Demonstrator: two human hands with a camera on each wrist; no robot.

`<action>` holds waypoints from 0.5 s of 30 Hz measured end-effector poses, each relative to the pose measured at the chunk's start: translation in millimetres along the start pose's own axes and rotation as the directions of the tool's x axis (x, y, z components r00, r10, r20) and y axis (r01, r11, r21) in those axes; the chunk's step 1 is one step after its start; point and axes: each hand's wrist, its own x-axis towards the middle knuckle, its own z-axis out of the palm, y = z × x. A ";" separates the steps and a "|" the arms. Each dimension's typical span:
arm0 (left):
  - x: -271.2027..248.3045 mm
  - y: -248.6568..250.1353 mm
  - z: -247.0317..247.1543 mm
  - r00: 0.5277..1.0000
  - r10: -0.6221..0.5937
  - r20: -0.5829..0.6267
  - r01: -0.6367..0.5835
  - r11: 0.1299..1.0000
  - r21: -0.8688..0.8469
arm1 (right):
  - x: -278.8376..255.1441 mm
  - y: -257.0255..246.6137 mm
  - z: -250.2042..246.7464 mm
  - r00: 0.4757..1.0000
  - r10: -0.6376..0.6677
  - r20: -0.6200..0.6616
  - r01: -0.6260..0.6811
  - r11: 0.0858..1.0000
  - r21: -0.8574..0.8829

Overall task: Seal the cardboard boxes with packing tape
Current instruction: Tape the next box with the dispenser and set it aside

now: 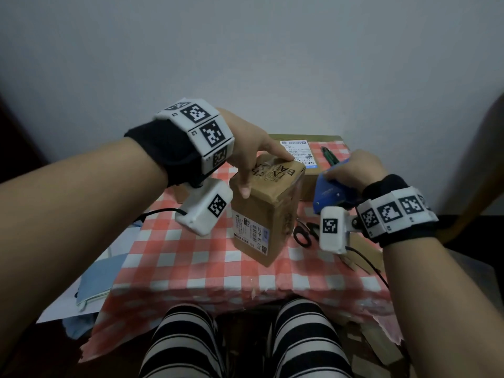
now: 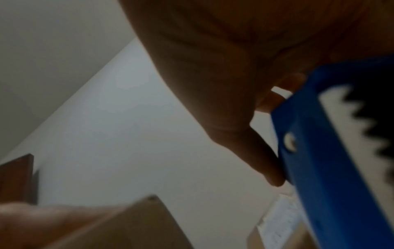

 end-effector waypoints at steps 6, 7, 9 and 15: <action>2.7 -0.1 0.6 1.000 -0.015 0.013 0.015 1.000 -0.016 | 2.8 10.5 24.3 0.988 0.059 0.143 -0.039 0.990 -0.136; 3.0 -0.8 1.0 1.000 -0.016 0.019 0.016 0.999 -0.035 | 0.7 10.4 27.2 0.984 0.078 0.160 -0.054 0.987 -0.149; 3.4 -1.8 1.4 1.000 -0.015 0.024 0.017 0.997 -0.070 | -3.1 10.9 32.2 0.983 0.088 0.162 -0.057 0.981 -0.184; 3.4 -1.8 2.1 1.000 -0.016 0.009 0.016 0.999 -0.035 | -10.1 6.4 27.9 0.979 0.086 0.187 -0.041 0.972 -0.231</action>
